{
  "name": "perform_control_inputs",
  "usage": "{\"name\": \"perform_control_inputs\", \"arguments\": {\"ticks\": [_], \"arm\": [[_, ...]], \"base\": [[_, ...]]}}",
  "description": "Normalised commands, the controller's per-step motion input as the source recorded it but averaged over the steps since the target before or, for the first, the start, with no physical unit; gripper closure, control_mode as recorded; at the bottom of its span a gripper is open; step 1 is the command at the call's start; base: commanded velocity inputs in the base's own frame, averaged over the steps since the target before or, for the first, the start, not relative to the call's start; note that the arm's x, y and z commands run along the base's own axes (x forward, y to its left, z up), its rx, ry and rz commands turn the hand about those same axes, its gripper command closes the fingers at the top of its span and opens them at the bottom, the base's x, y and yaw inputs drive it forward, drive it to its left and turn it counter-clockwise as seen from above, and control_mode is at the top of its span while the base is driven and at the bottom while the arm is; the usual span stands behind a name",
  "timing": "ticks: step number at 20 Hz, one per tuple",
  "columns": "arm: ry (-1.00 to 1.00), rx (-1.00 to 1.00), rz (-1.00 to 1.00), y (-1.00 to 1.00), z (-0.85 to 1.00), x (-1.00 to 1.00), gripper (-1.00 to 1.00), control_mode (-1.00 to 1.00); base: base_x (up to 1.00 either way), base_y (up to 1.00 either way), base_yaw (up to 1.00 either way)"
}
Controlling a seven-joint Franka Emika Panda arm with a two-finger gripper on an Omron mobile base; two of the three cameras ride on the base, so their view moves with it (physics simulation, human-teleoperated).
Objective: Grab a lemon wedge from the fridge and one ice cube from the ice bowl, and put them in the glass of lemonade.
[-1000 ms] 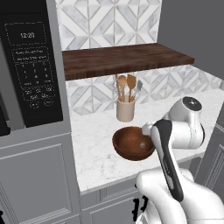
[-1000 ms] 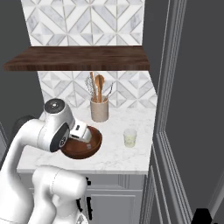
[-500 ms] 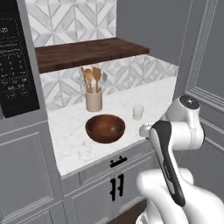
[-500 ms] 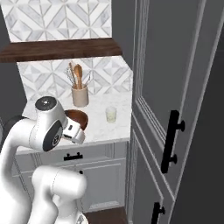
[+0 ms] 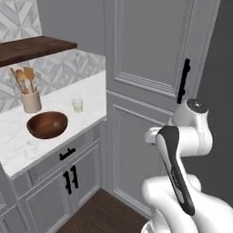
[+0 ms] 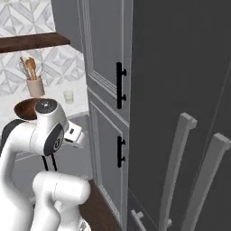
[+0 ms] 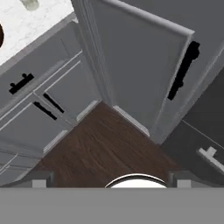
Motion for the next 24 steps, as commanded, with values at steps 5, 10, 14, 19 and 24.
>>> {"name": "perform_control_inputs", "arguments": {"ticks": [5, 10, 14, 19, 24], "arm": [[0.0, 0.0, 0.0, 0.0, 0.0, 0.0, -1.0, 1.0], [0.0, 0.0, 0.0, 0.0, 0.0, 0.0, -1.0, 1.0], [0.0, 0.0, 0.0, 0.0, 0.0, 0.0, -1.0, 1.0], [0.0, 0.0, 0.0, 0.0, 0.0, 0.0, -1.0, 1.0], [0.0, 0.0, 0.0, 0.0, 0.0, 0.0, -1.0, 1.0]], "base": [[-0.77, 0.04, -0.74], [-0.61, 0.0, -0.73], [-0.04, 0.0, -0.83], [0.37, -0.09, -0.72], [0.35, -0.12, -0.17]]}}
